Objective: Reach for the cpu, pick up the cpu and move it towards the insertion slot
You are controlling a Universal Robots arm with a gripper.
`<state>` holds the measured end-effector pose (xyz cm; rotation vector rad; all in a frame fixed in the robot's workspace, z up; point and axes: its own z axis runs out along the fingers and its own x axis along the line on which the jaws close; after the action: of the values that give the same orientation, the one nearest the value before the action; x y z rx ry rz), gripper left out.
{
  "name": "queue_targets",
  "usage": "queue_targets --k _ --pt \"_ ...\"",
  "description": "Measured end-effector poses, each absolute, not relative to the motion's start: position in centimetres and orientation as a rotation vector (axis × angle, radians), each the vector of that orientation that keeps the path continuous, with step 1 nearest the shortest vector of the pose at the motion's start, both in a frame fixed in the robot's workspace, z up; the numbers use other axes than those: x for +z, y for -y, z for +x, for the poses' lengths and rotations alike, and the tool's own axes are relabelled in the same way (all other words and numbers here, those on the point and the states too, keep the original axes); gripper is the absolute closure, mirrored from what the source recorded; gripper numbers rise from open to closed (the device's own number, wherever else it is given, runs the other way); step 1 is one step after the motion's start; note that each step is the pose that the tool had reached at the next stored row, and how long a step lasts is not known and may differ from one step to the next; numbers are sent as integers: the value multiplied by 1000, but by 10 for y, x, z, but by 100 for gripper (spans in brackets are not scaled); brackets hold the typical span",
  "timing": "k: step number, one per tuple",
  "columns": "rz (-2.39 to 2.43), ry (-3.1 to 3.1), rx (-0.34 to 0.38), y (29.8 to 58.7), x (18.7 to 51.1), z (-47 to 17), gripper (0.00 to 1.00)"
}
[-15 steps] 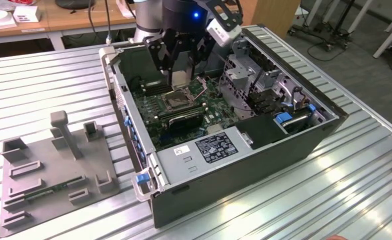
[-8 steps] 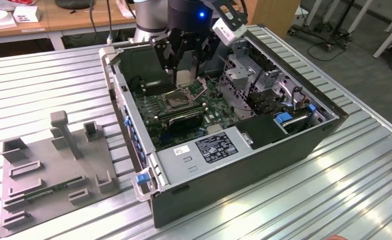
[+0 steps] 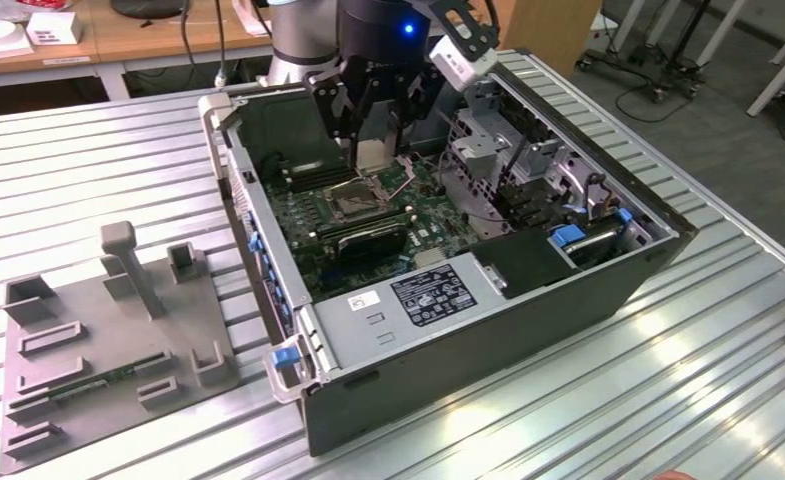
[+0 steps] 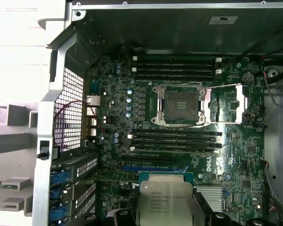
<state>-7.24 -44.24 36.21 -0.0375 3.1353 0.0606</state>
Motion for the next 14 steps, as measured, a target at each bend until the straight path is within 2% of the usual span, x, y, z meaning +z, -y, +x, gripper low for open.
queue_targets --k 14 --pt "-38 -3135 60 433 361 -72 47"
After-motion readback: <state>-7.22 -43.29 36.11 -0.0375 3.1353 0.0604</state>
